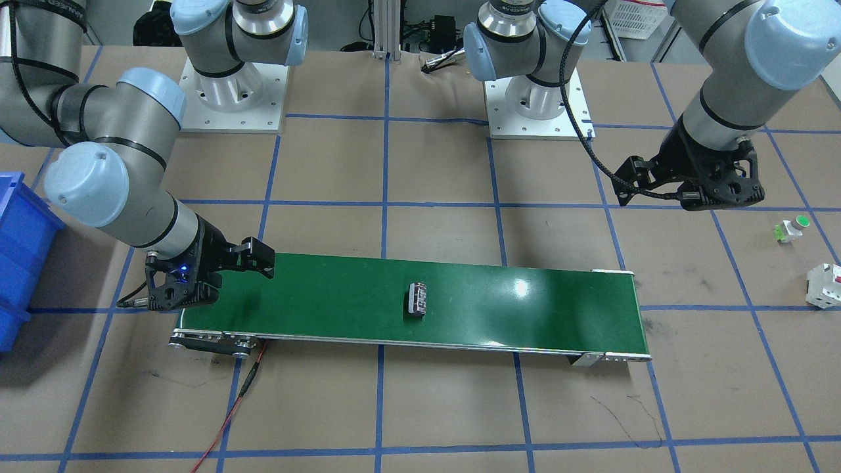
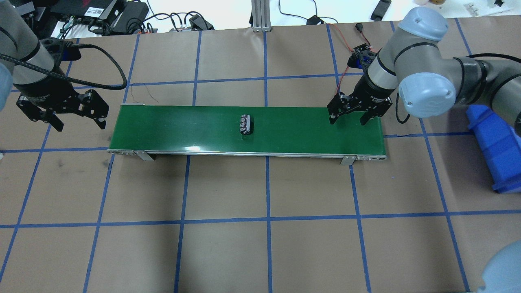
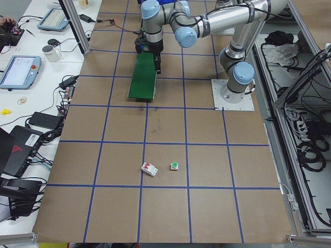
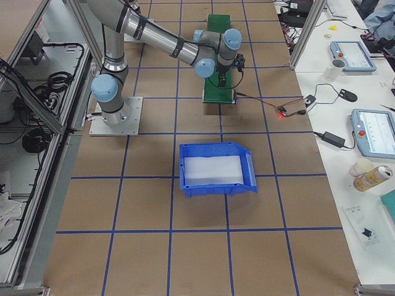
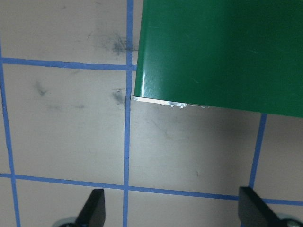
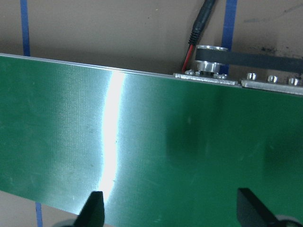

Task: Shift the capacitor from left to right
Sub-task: 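Hold the right gripper open as the belt carries the capacitor toward it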

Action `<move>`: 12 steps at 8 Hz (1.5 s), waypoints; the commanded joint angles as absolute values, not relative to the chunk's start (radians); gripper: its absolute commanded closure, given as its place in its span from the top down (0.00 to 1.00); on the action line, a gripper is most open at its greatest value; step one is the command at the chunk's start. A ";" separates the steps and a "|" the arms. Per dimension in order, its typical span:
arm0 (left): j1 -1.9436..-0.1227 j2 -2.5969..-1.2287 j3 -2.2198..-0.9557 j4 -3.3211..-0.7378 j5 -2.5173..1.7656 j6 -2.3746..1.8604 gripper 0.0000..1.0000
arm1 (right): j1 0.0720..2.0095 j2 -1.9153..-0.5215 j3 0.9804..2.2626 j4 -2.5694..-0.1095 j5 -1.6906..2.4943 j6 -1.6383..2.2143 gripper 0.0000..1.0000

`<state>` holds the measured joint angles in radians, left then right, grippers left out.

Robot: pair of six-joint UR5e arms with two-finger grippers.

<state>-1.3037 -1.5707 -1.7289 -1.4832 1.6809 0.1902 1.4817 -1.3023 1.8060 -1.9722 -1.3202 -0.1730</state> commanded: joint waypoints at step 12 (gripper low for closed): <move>-1.420 -1.585 -1.733 -1.442 1.649 0.130 1.00 | 1.482 -1.293 1.805 -1.991 -1.324 -0.172 0.97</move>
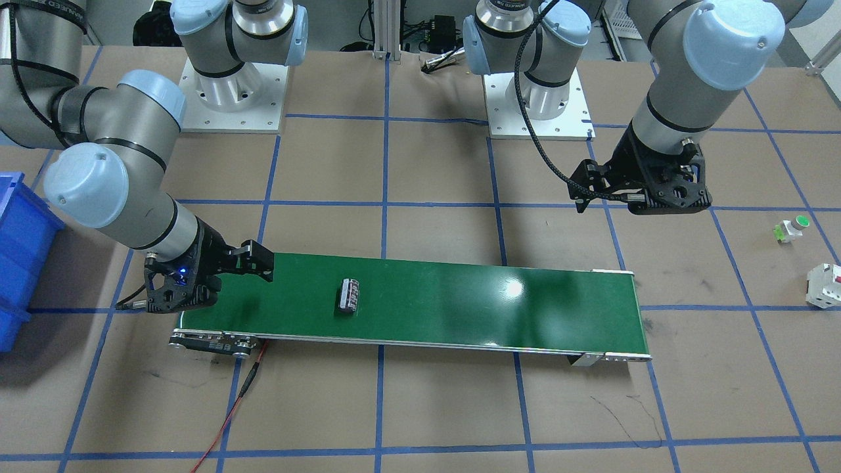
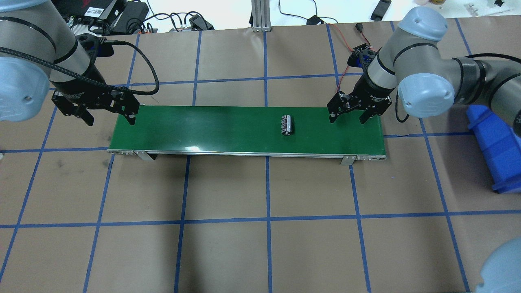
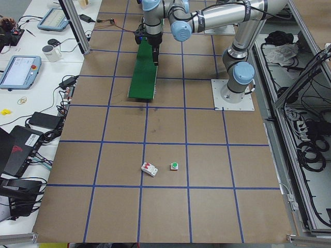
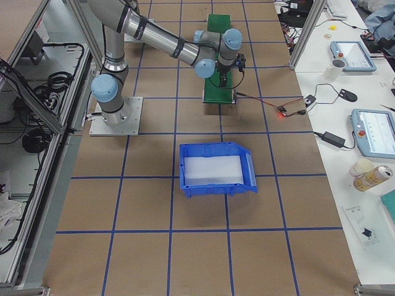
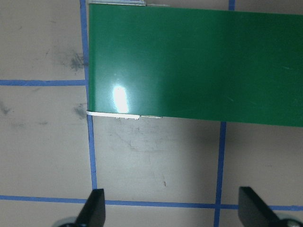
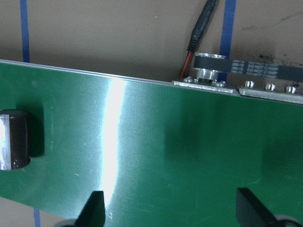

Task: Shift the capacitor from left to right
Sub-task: 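Hold the right gripper open as the belt carries the capacitor toward it, then close the right gripper on the capacitor on the belt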

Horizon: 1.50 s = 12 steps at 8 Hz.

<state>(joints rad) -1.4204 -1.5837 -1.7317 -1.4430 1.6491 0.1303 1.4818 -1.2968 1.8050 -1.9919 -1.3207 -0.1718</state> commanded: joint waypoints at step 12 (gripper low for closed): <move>-1.420 -1.586 -1.740 -1.439 1.649 0.129 1.00 | 1.543 -1.249 1.807 -2.002 -1.428 -0.014 0.79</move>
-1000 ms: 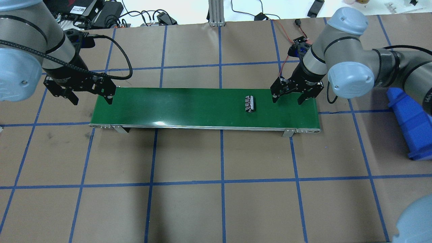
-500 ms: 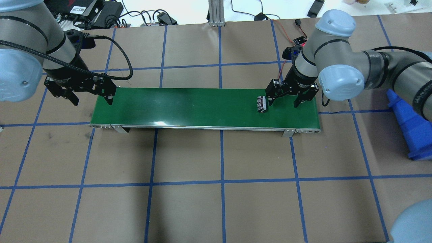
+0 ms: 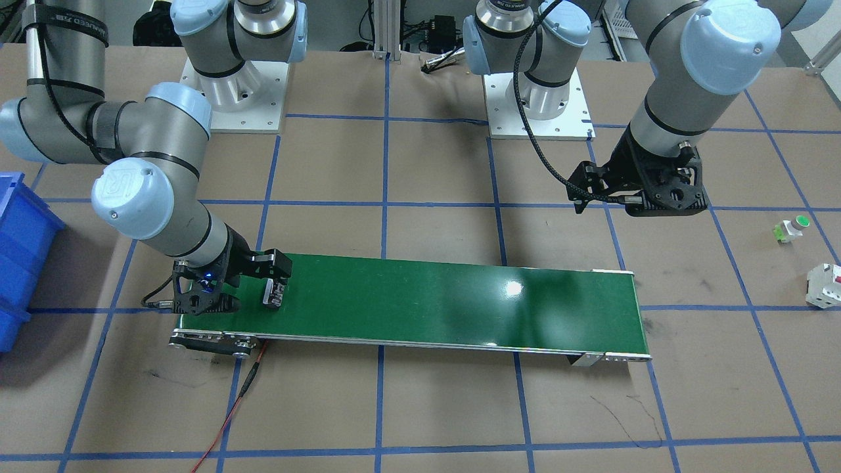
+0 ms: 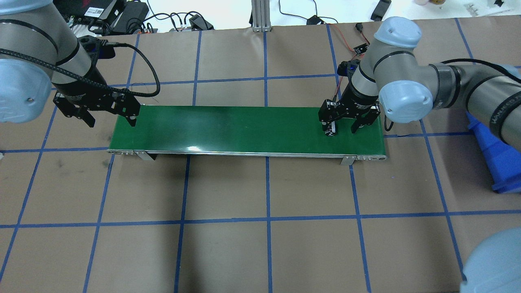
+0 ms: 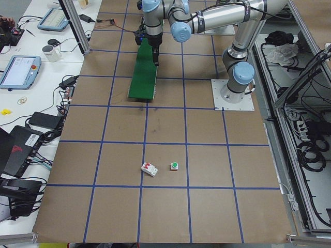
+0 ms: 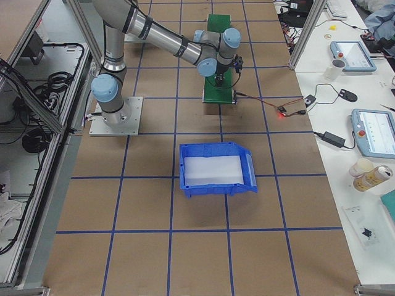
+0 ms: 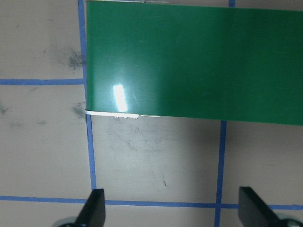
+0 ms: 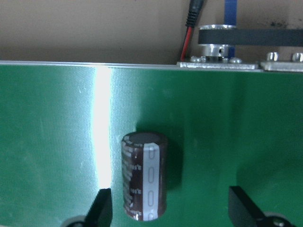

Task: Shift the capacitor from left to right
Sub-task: 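Close the right gripper on the capacitor on the belt, then lift the capacitor with the right gripper and carry it over the blue bin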

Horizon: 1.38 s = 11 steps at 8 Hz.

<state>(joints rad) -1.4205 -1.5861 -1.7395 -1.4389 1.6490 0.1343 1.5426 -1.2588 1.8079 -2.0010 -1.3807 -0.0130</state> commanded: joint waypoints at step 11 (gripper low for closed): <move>-1.420 -1.601 -1.740 -1.328 1.646 0.041 1.00 | 1.124 -1.371 1.680 -1.864 -1.686 -0.577 0.00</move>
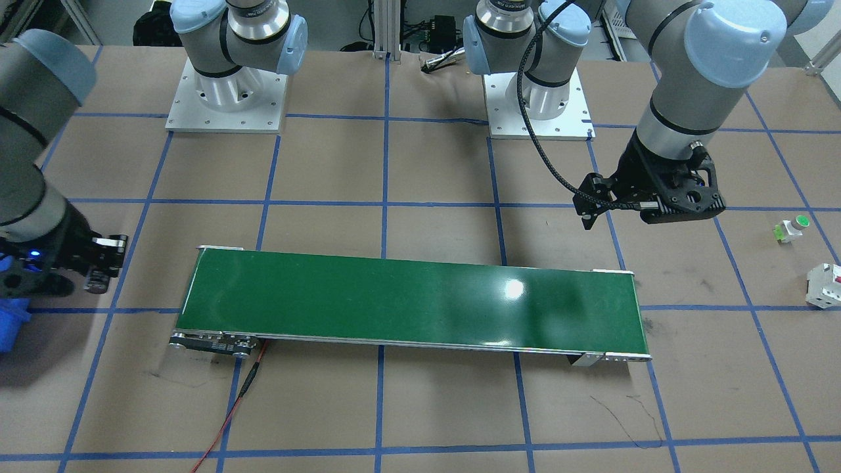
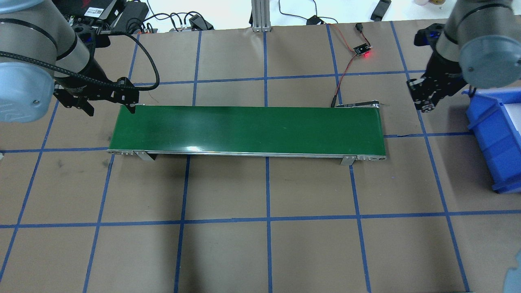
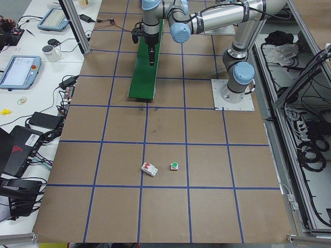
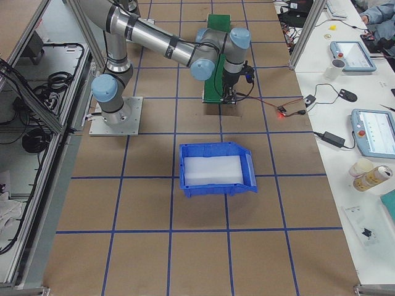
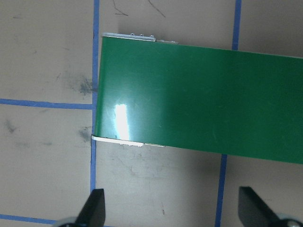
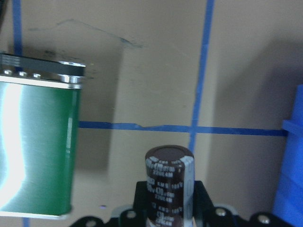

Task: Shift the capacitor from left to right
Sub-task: 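Lift the capacitor with the right gripper and carry it over the blue bin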

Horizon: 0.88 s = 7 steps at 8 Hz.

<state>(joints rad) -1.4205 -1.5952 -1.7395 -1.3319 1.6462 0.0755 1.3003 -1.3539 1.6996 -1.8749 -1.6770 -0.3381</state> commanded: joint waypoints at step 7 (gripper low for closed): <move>-1.420 -1.615 -1.738 -1.328 1.649 0.055 1.00 | 0.784 -1.157 1.650 -2.067 -1.661 -1.120 0.00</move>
